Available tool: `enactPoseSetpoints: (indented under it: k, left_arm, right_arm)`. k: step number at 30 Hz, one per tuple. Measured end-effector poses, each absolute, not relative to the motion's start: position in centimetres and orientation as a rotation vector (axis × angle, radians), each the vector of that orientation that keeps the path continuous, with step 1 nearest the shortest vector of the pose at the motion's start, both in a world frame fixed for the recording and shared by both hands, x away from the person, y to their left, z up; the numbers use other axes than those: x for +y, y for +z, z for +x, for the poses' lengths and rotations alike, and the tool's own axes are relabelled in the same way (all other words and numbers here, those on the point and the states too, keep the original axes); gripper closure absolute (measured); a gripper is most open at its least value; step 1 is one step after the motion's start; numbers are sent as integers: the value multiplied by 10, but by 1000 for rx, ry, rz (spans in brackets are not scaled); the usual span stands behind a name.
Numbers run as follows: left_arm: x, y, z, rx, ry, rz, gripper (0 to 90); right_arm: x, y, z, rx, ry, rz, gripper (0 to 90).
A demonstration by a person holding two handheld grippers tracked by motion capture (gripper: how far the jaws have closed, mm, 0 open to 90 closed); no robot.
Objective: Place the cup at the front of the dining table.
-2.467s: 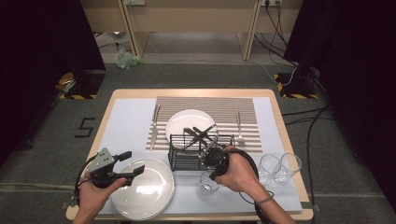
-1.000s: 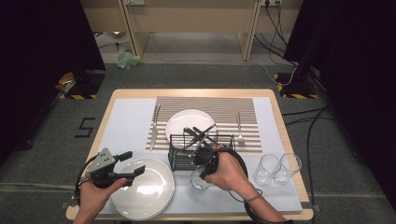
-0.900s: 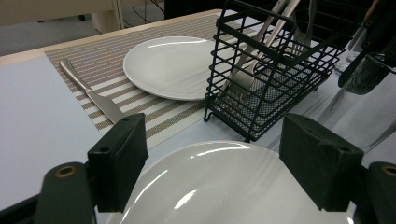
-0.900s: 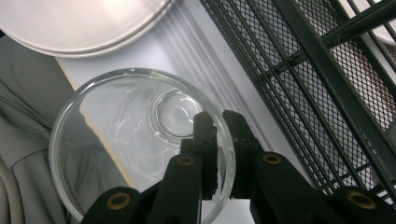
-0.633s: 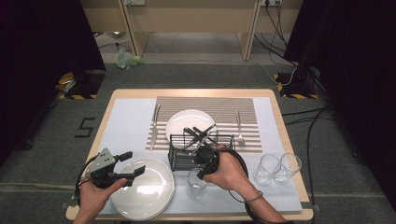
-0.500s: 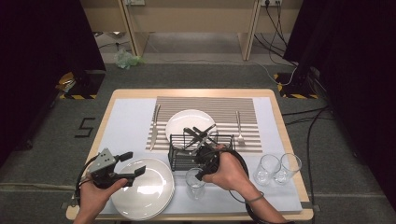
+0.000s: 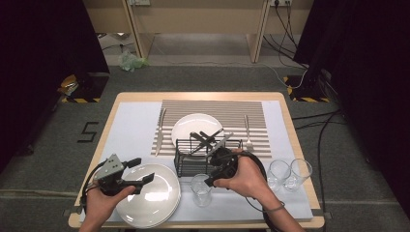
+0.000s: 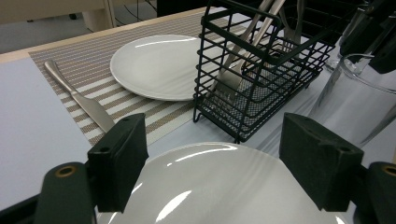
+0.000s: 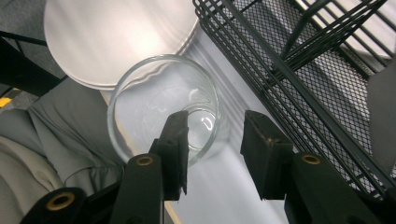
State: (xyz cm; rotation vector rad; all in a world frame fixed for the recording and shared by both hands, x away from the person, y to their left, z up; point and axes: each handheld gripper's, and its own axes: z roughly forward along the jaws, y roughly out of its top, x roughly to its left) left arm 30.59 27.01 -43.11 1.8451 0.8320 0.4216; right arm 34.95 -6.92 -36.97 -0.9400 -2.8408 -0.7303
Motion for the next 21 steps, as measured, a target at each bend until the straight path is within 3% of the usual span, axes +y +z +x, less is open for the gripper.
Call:
enactPoseSetpoints:
  k: [21]
  left_arm:
    - [251,-428,304,774,378,1861,233]
  right_arm:
    - [-102,-352,343,-2804,-902,-1022,580]
